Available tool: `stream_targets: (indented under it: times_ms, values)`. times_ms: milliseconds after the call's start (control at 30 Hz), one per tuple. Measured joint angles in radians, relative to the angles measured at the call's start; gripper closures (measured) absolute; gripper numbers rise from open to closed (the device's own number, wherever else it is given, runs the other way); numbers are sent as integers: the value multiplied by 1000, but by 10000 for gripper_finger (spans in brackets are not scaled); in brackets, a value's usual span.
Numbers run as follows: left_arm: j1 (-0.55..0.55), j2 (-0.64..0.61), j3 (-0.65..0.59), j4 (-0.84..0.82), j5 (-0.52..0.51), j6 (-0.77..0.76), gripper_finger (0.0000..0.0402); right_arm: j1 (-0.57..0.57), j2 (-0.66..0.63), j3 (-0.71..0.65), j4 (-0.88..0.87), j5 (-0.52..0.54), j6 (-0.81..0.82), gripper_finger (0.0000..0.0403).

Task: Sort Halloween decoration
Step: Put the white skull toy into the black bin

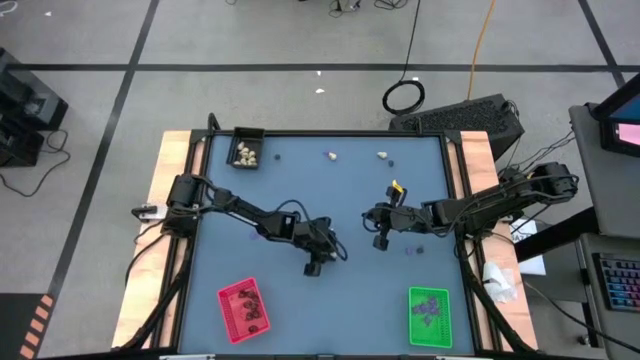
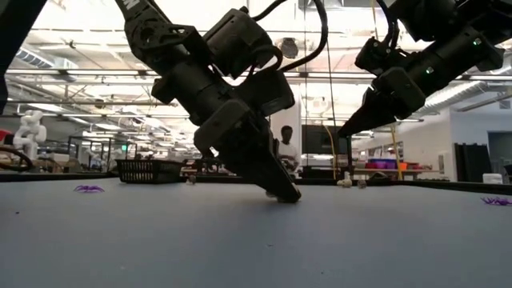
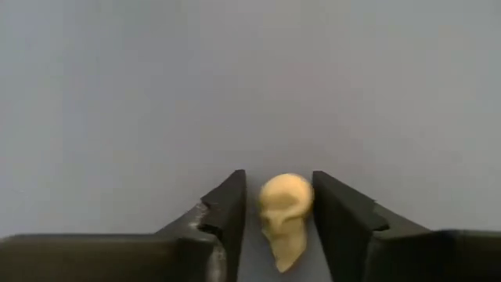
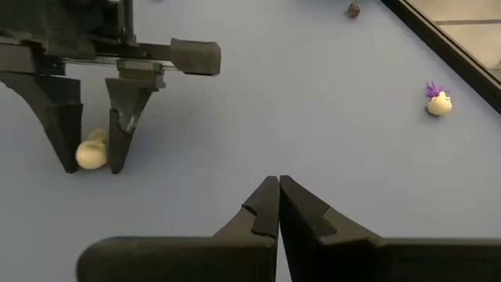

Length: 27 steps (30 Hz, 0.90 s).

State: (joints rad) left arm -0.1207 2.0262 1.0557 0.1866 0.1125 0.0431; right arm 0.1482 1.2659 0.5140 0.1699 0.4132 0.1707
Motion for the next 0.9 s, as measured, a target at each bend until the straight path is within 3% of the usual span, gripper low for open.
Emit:
stream_targets:
  times_ms: [167, 467, 700, 900]
  values:
    - [0, 0, 0, 7, 0, 36, 329, 0, 0, 0, 0, 1, 0, 403]
    - [5, -57, -5, -60, -29, 55, 331, 0, 0, 0, 0, 1, 0, 403]
    - [34, -258, -4, -272, -129, 94, 331, 0, 0, 0, 0, 0, 0, 403]
    - [138, -452, -3, -501, -271, 40, 332, 0, 0, 0, 0, 0, 0, 403]
